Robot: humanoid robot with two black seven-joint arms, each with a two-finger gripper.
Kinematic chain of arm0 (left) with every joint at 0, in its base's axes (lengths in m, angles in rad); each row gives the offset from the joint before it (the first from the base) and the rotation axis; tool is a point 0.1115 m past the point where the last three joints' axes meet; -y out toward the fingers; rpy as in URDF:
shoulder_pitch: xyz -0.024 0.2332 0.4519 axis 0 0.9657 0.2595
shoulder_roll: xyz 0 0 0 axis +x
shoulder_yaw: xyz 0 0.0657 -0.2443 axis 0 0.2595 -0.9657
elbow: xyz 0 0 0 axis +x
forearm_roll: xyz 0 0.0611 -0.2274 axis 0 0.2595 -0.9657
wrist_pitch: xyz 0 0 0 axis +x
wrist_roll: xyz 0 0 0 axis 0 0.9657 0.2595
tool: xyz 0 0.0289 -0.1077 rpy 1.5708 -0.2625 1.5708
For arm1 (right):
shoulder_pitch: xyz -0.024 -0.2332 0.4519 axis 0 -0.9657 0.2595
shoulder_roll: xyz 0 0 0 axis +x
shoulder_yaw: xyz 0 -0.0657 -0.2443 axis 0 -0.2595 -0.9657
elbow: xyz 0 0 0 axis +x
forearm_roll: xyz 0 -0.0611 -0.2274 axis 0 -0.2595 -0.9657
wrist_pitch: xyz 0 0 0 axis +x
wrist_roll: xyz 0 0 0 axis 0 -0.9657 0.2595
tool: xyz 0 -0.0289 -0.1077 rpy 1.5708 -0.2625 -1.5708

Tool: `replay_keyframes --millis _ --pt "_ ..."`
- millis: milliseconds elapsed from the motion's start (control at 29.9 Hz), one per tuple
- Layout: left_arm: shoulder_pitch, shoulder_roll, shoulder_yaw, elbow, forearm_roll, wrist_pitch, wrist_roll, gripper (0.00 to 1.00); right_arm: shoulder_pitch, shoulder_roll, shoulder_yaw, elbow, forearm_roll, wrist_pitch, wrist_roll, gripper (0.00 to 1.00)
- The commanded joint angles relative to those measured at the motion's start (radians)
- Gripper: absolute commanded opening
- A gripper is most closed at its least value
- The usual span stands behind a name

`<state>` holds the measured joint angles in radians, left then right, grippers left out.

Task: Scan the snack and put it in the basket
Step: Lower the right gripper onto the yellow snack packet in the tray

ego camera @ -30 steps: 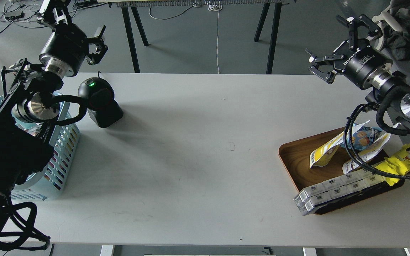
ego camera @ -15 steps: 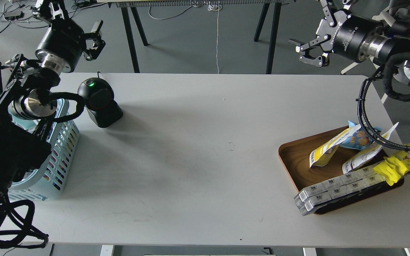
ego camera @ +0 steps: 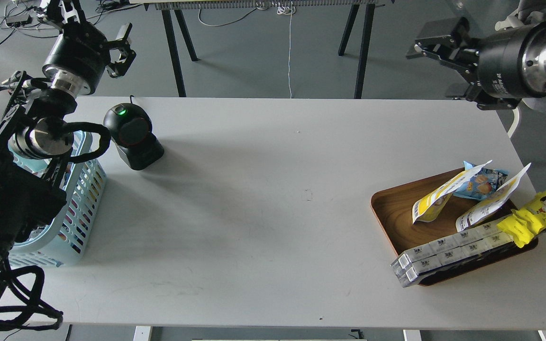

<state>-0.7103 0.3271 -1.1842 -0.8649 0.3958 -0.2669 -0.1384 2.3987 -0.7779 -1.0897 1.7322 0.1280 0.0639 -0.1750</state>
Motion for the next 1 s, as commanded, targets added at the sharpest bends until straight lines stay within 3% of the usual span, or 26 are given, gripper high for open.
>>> replay_keyframes --millis 0,435,970 --pt "0.002 0.001 0.0 0.0 0.0 -0.002 0.0 1.0 0.005 0.003 -0.045 0.001 -0.007 -0.002 -0.027 0.99" --pt "0.002 -0.002 0.0 -0.002 0.0 -0.003 0.0 1.0 -0.001 0.0 -0.21 0.003 -0.103 -0.088 -0.04 0.99" --pt "-0.001 -0.002 -0.002 -0.002 0.0 0.001 0.0 1.0 -0.251 0.008 -0.131 0.003 -0.105 -0.223 -0.031 0.97"
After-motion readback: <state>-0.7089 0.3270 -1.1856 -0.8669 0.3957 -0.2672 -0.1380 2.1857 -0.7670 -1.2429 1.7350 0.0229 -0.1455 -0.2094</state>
